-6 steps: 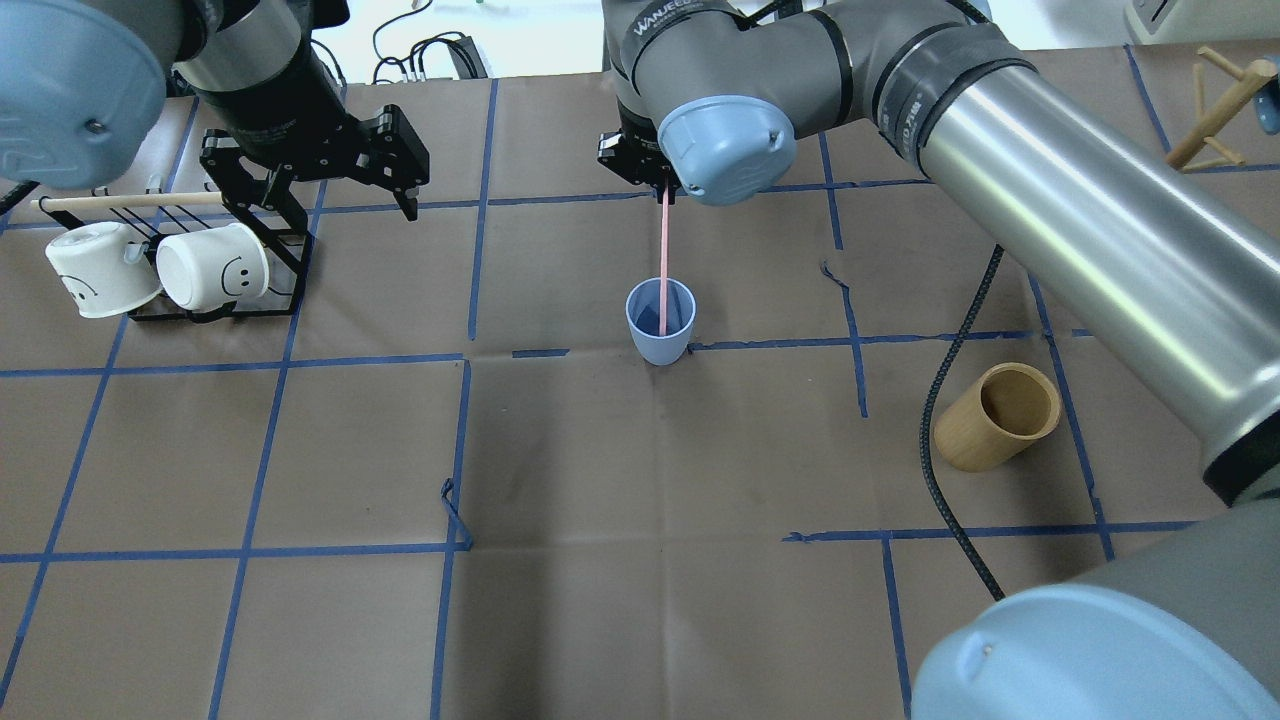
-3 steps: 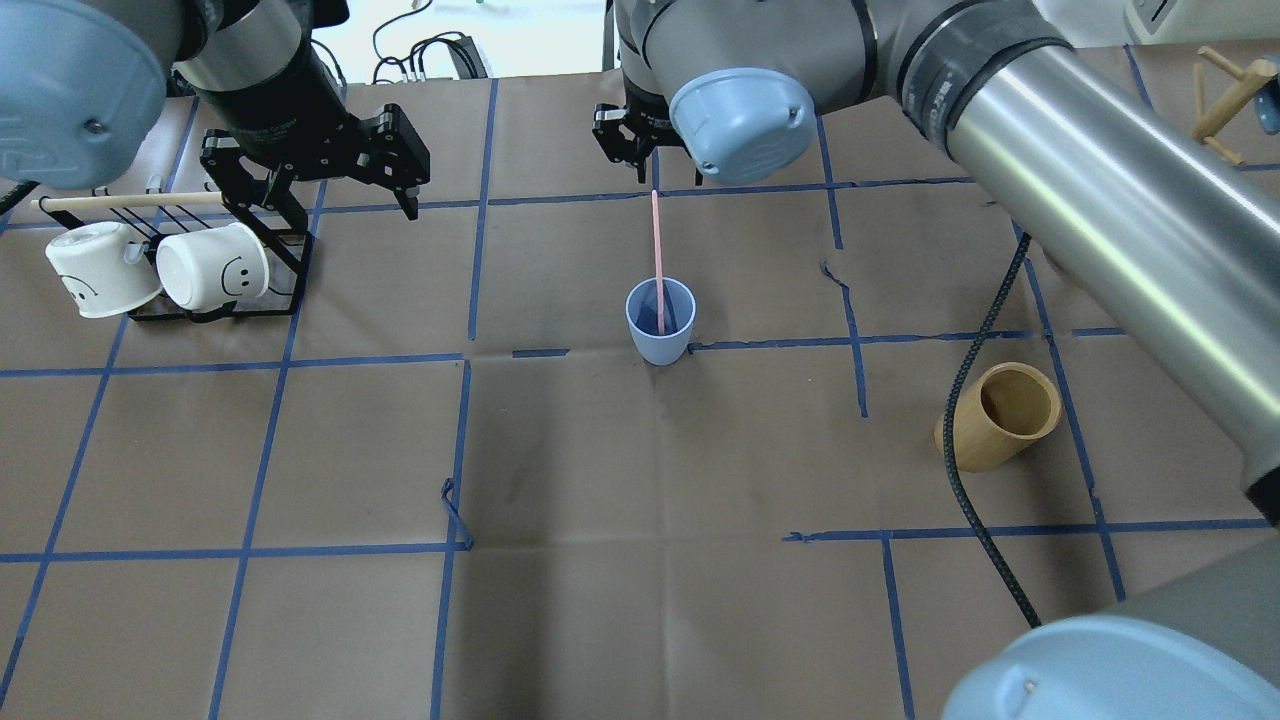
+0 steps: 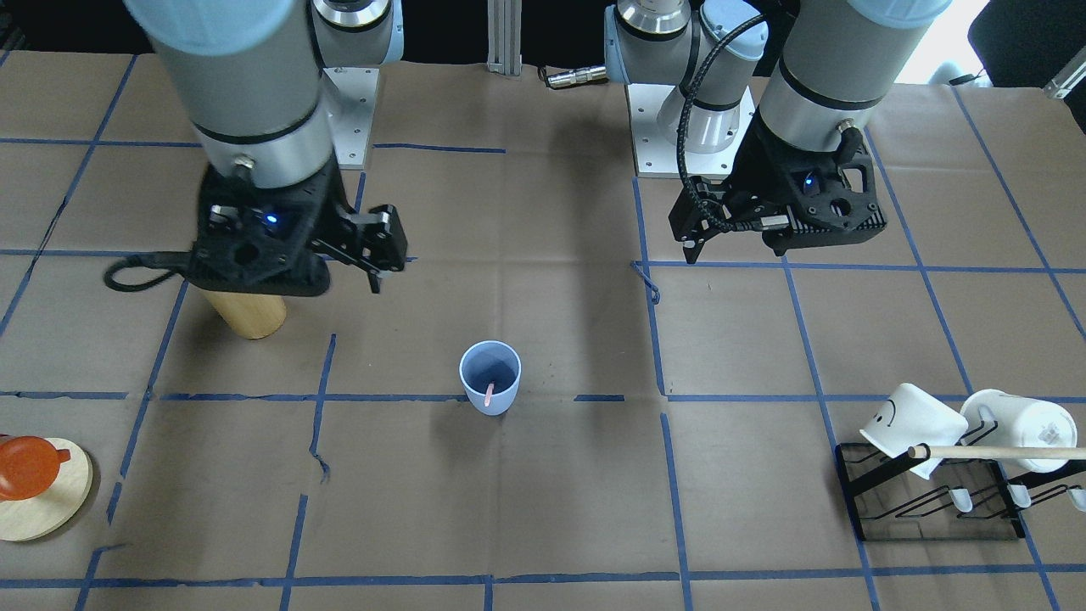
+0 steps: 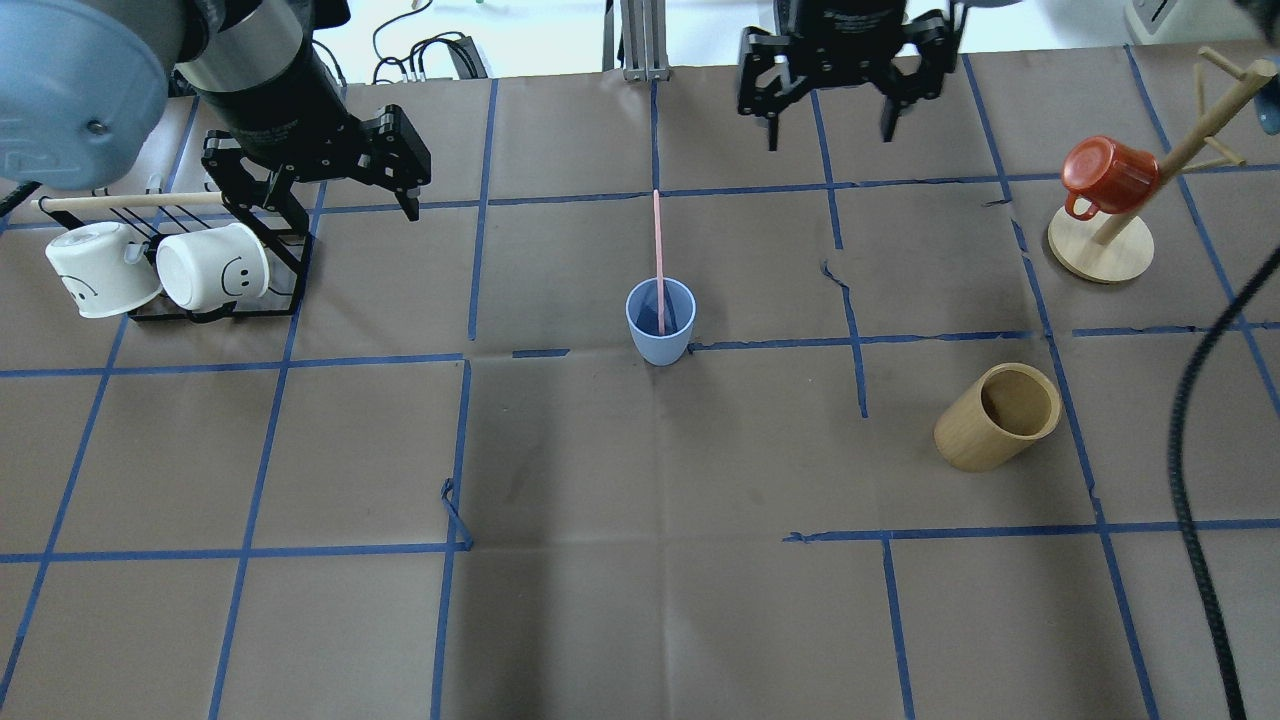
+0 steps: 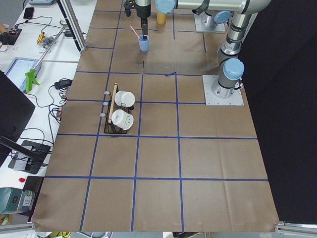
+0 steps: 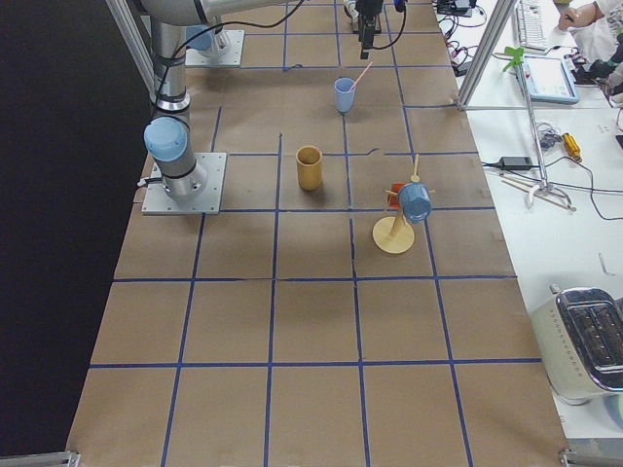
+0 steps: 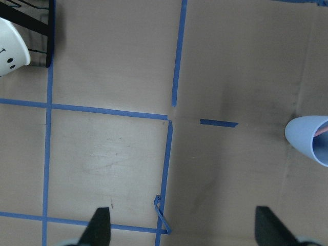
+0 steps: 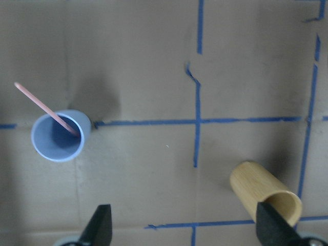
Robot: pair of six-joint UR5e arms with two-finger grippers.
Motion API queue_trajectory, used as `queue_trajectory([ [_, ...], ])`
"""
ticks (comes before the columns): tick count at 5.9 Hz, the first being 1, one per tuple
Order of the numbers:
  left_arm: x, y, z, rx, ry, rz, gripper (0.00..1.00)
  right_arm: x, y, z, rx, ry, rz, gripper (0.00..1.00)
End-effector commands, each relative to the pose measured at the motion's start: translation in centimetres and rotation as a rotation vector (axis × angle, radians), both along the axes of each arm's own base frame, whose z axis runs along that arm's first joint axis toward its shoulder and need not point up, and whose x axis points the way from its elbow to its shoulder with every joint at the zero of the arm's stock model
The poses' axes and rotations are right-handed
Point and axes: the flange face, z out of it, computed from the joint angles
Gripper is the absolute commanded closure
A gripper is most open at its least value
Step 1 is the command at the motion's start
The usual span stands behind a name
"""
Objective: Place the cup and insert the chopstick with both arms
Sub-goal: 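Release pink stick and raise right gripper away from blue cup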
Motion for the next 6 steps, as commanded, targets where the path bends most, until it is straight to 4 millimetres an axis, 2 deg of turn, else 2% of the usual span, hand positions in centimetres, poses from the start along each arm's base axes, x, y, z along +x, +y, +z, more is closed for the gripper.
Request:
queue_trajectory([
  [1,-0.1,0.0,-0.1,0.002,0.000,-0.001,0.01,-6.1,4.9,-0.6,0.034,-0.018,-0.019,0.00],
  [2,-0.1,0.0,-0.1,0.002,0.000,-0.001,0.01,-6.0,4.9,-2.1,-0.050,-0.015,-0.021,0.00],
  [3,-0.1,0.0,-0.1,0.002,0.000,-0.001,0.01,-5.9,5.7,-2.2,-0.063,-0.018,-0.042,0.00],
  [6,-0.2,0.0,-0.1,0.004,0.000,-0.003,0.01,-5.5,5.8,-2.0,-0.065,-0.035,-0.069,0.00],
])
